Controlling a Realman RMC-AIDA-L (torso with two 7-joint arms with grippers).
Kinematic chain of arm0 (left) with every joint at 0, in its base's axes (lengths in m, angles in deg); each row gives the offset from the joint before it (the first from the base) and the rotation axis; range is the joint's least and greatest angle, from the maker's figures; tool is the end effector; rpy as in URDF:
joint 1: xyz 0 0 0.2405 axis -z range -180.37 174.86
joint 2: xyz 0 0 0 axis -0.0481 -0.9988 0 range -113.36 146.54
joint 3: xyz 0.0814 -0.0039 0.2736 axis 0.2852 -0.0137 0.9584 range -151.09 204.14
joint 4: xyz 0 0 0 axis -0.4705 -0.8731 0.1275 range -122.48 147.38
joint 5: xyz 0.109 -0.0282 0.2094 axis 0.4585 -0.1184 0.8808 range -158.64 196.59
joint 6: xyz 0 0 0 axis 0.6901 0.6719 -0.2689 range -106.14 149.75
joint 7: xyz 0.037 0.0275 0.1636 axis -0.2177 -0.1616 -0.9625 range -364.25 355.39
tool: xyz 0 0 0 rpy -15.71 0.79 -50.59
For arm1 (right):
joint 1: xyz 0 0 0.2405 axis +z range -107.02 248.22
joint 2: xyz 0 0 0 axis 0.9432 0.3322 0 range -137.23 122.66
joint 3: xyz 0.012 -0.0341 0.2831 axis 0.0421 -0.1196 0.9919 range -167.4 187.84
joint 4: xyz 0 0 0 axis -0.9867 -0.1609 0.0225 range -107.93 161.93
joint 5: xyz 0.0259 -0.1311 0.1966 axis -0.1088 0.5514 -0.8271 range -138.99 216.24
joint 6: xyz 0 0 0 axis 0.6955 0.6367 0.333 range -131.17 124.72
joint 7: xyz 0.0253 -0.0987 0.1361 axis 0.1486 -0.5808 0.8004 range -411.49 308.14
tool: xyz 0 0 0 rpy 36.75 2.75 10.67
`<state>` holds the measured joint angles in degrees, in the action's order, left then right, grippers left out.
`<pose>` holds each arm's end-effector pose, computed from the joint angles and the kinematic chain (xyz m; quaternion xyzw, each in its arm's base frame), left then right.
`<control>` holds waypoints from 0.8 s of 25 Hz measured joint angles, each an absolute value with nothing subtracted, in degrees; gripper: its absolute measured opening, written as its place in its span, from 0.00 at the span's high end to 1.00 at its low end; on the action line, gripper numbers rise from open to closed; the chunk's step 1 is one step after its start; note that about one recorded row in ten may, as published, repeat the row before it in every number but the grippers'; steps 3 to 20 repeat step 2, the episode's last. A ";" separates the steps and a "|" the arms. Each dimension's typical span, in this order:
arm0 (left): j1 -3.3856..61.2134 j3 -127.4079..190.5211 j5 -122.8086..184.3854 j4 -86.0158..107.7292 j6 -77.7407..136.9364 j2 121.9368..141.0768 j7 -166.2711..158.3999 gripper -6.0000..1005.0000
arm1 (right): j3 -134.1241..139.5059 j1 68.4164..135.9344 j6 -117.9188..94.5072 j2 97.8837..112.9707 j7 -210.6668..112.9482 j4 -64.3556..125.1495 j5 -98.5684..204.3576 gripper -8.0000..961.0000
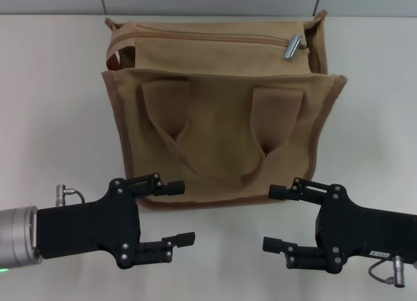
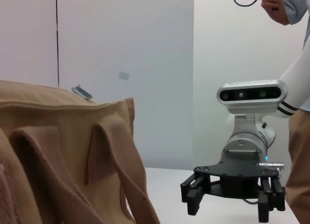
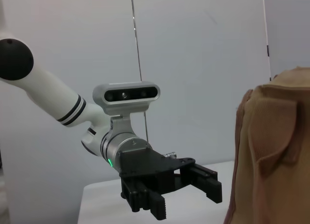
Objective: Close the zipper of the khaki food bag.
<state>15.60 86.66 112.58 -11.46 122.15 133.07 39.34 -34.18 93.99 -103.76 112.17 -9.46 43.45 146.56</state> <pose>-0.3150 0.2601 -0.0695 -0.9365 -0.0418 -0.3372 0.0862 0.3032 0.2618 -0.0957 -0.9296 0.0719 0.3540 0.0733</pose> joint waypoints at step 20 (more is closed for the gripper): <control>15.66 86.67 112.58 -11.46 122.11 133.12 39.34 0.27 | -34.15 93.95 -103.76 112.17 -9.47 43.43 146.56 0.20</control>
